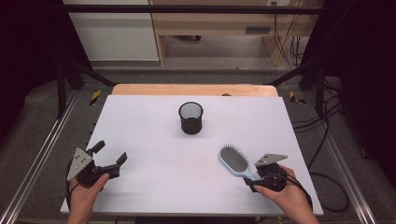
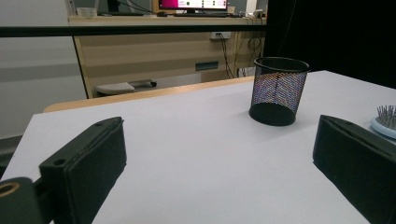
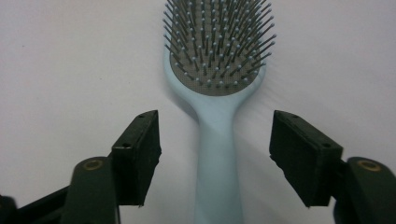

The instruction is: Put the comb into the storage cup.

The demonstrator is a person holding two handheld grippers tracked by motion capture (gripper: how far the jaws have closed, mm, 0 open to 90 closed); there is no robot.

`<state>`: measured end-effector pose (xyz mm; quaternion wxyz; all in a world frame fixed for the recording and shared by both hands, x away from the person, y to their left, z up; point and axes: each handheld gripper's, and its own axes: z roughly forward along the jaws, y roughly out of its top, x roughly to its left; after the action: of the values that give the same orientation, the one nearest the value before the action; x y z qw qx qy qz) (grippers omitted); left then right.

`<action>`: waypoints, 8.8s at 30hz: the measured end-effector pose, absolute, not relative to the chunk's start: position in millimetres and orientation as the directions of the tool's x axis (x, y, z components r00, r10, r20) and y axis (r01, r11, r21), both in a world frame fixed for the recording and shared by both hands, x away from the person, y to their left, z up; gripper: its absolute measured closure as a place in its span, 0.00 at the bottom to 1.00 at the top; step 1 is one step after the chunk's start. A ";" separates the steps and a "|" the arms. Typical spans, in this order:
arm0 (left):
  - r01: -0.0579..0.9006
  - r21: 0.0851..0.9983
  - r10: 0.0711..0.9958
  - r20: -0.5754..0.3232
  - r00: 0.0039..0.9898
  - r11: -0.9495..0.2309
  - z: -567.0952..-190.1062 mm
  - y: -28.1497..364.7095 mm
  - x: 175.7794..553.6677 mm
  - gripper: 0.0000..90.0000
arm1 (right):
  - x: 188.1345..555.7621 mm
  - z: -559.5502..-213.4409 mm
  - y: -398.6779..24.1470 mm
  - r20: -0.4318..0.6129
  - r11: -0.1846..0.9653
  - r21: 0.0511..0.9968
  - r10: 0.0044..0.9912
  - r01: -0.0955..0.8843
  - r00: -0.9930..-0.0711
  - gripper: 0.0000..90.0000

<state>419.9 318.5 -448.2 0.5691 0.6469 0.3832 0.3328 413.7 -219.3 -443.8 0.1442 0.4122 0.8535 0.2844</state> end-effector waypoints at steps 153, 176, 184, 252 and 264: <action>0.089 0.996 0.701 -0.044 0.712 -0.028 -356.0 180.4 444.7 0.01 | 450.1 -421.5 -124.9 0.066 0.178 0.948 0.698 0.263 -0.713 0.77; 0.190 0.982 0.669 -0.150 0.728 0.014 -333.4 170.5 474.7 0.04 | 452.1 -397.4 -70.0 -0.020 0.163 0.979 0.667 0.119 -0.745 0.77; 0.209 0.977 0.652 -0.186 0.735 0.043 -334.4 174.0 480.2 0.15 | 451.4 -398.7 -62.6 -0.024 0.158 0.981 0.667 0.109 -0.745 0.77; 0.221 0.971 0.710 -0.218 0.670 0.090 -326.7 166.6 477.8 0.59 | 465.2 -415.0 -69.3 0.031 0.319 0.886 0.684 0.337 -0.729 0.13; 0.219 0.972 0.720 -0.208 0.662 0.080 -326.5 171.6 476.8 0.58 | 462.2 -418.6 -83.1 0.018 0.293 0.895 0.731 0.337 -0.682 0.11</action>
<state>476.8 171.6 -326.5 0.6398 0.6494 0.3615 0.1959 462.2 -83.1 -418.6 0.2028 0.3431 0.7781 0.4855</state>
